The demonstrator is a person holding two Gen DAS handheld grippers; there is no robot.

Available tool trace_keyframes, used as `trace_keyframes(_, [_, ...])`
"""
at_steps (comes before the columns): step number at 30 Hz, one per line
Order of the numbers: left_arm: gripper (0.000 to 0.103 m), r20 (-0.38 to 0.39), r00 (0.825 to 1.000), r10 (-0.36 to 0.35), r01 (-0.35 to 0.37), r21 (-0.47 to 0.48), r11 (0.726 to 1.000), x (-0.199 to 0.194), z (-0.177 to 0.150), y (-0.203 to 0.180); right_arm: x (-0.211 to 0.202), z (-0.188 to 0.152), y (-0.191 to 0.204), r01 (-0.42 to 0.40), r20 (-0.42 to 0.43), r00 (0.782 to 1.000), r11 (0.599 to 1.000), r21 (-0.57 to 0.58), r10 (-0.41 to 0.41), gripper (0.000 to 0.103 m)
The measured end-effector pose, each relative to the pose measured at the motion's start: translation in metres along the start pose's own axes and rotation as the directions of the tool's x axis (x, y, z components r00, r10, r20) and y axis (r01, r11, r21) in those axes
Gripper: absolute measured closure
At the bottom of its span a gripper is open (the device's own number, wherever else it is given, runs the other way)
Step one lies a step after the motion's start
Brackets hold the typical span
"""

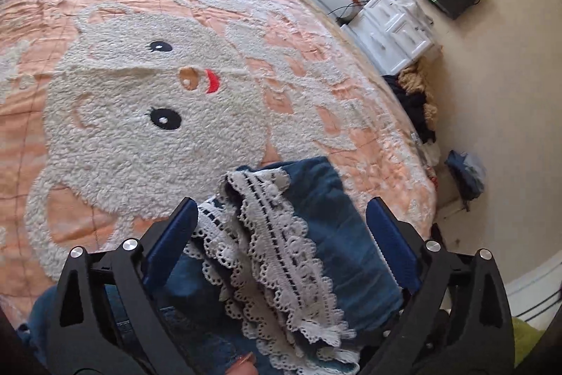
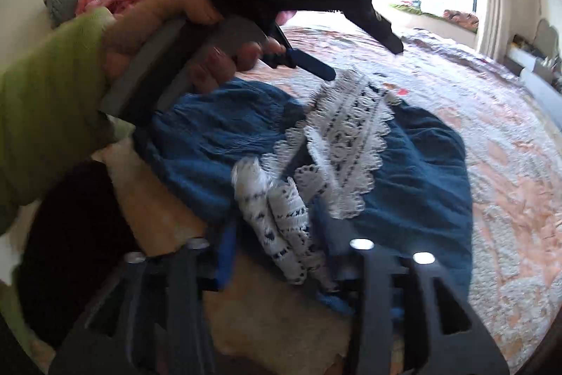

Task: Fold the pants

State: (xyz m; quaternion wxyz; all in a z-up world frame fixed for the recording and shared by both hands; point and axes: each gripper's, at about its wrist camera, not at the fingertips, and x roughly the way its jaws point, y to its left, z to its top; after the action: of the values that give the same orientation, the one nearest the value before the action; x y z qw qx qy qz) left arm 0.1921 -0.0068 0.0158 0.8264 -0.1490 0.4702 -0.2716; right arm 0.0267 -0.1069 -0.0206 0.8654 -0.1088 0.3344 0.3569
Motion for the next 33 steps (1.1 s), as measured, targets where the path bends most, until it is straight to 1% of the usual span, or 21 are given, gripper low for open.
trace_keyframes(3, [0.013, -0.043, 0.998, 0.051, -0.053, -0.033, 0.998, 0.016, 0.003, 0.009, -0.017, 0.000, -0.014, -0.045, 0.019, 0.999, 0.997, 0.067, 0.044, 0.050])
trace_keyframes(5, [0.015, -0.075, 0.995, 0.071, -0.076, -0.070, 0.995, 0.023, 0.003, 0.018, -0.030, 0.001, -0.030, -0.038, 0.040, 0.999, 0.992, 0.120, 0.034, 0.046])
trace_keyframes(7, [0.035, -0.089, 0.995, 0.050, -0.057, -0.073, 0.996, 0.030, 0.003, 0.019, -0.046, 0.001, -0.054, -0.035, 0.073, 0.997, 0.979, 0.202, 0.021, 0.044])
trace_keyframes(8, [0.052, -0.094, 0.993, 0.069, -0.075, -0.063, 0.995, 0.033, 0.004, 0.018, -0.050, 0.001, -0.068, -0.024, 0.084, 0.996, 0.969, 0.247, 0.004, 0.043])
trace_keyframes(9, [0.065, -0.099, 0.992, 0.073, -0.078, -0.051, 0.996, 0.036, 0.004, 0.016, -0.052, 0.002, -0.083, -0.004, 0.086, 0.996, 0.958, 0.287, -0.021, 0.043])
trace_keyframes(11, [0.078, -0.101, 0.994, 0.041, -0.046, -0.047, 0.998, 0.039, 0.008, 0.011, -0.050, 0.006, -0.106, 0.049, 0.054, 0.996, 0.937, 0.347, -0.073, 0.043])
trace_keyframes(12, [0.078, -0.090, 0.995, 0.045, -0.048, -0.034, 0.998, 0.038, 0.010, 0.007, -0.046, 0.008, -0.119, 0.062, 0.029, 0.996, 0.923, 0.379, -0.079, 0.042])
trace_keyframes(13, [0.079, -0.070, 0.997, 0.026, -0.027, -0.011, 1.000, 0.036, 0.013, 0.000, -0.041, 0.010, -0.131, 0.055, 0.016, 0.998, 0.909, 0.412, -0.067, 0.042])
trace_keyframes(15, [0.080, -0.013, 0.999, -0.049, 0.049, 0.040, 0.998, 0.024, 0.019, -0.011, -0.032, 0.013, -0.154, 0.046, 0.010, 0.998, 0.884, 0.466, -0.057, 0.042])
trace_keyframes(16, [0.080, 0.006, 0.998, -0.068, 0.067, 0.082, 0.994, 0.020, 0.021, -0.016, -0.024, 0.017, -0.166, 0.046, -0.003, 0.999, 0.867, 0.496, -0.051, 0.042])
trace_keyframes(17, [0.077, 0.009, 0.999, -0.047, 0.045, 0.111, 0.993, 0.020, 0.020, -0.018, -0.018, 0.019, -0.176, 0.040, -0.008, 0.999, 0.854, 0.519, -0.042, 0.042])
trace_keyframes(18, [0.073, -0.004, 1.000, 0.024, -0.023, 0.124, 0.992, 0.025, 0.018, -0.018, -0.011, 0.021, -0.186, 0.026, -0.013, 1.000, 0.842, 0.538, -0.023, 0.043])
trace_keyframes(19, [0.072, -0.047, 0.995, 0.086, -0.080, 0.114, 0.990, 0.033, 0.014, -0.013, -0.008, 0.019, -0.198, 0.028, -0.025, 1.000, 0.830, 0.556, -0.016, 0.043])
trace_keyframes(20, [0.068, -0.076, 0.993, 0.093, -0.086, 0.084, 0.993, 0.037, 0.010, -0.006, -0.003, 0.020, -0.206, 0.040, -0.044, 0.999, 0.825, 0.563, -0.018, 0.043])
trace_keyframes(21, [0.059, -0.074, 0.993, 0.089, -0.084, 0.059, 0.995, 0.036, 0.006, 0.001, 0.002, 0.023, -0.212, 0.033, -0.054, 0.999, 0.828, 0.560, -0.004, 0.043])
trace_keyframes(23, [0.051, -0.036, 0.995, 0.092, -0.090, 0.059, 0.994, 0.024, -0.001, 0.004, 0.011, 0.027, -0.220, 0.032, -0.071, 0.997, 0.825, 0.564, 0.010, 0.043])
trace_keyframes(24, [0.042, -0.008, 0.994, 0.111, -0.110, 0.065, 0.992, 0.015, -0.005, 0.003, 0.016, 0.027, -0.226, 0.008, -0.069, 0.997, 0.826, 0.564, 0.038, 0.043])
trace_keyframes(25, [0.039, 0.021, 0.991, 0.131, -0.132, 0.072, 0.989, 0.005, -0.010, 0.001, 0.020, 0.028, -0.230, 0.011, -0.083, 0.995, 0.817, 0.576, 0.045, 0.043])
trace_keyframes(29, [0.037, 0.108, 0.970, 0.217, -0.232, 0.150, 0.961, -0.031, -0.042, -0.028, 0.032, 0.036, -0.238, -0.033, -0.105, 0.987, 0.804, 0.594, 0.118, 0.043])
trace_keyframes(30, [0.037, 0.120, 0.969, 0.217, -0.236, 0.175, 0.956, -0.037, -0.054, -0.039, 0.034, 0.036, -0.239, -0.038, -0.112, 0.985, 0.804, 0.594, 0.130, 0.043])
trace_keyframes(33, [0.037, 0.133, 0.981, 0.140, -0.168, 0.238, 0.957, -0.040, -0.082, -0.072, 0.045, 0.040, -0.246, -0.051, -0.139, 0.975, 0.787, 0.615, 0.172, 0.043])
